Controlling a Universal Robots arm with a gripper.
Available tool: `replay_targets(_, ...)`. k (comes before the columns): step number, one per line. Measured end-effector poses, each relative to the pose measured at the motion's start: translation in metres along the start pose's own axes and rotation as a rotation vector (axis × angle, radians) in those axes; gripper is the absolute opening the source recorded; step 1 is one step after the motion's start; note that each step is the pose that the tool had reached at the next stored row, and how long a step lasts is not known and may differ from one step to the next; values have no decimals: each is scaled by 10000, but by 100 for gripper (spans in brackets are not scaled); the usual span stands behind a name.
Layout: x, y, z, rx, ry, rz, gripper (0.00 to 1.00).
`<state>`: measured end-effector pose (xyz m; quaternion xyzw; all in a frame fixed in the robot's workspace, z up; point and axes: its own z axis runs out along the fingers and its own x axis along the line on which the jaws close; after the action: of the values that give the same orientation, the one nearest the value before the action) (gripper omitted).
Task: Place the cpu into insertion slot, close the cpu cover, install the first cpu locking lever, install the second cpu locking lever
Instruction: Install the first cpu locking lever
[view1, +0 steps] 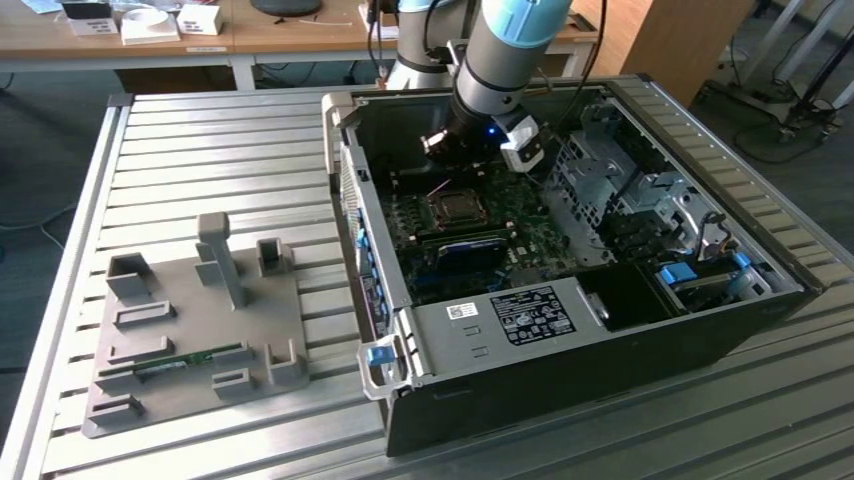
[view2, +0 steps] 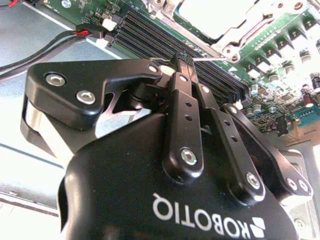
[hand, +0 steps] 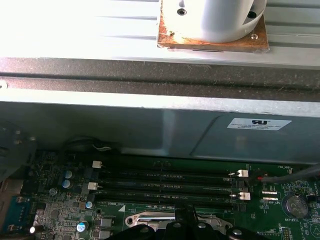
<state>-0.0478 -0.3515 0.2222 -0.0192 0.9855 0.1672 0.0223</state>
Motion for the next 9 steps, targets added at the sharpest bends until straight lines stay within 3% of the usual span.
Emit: replay_targets(9,-2,13,-39,1,1,0,11)
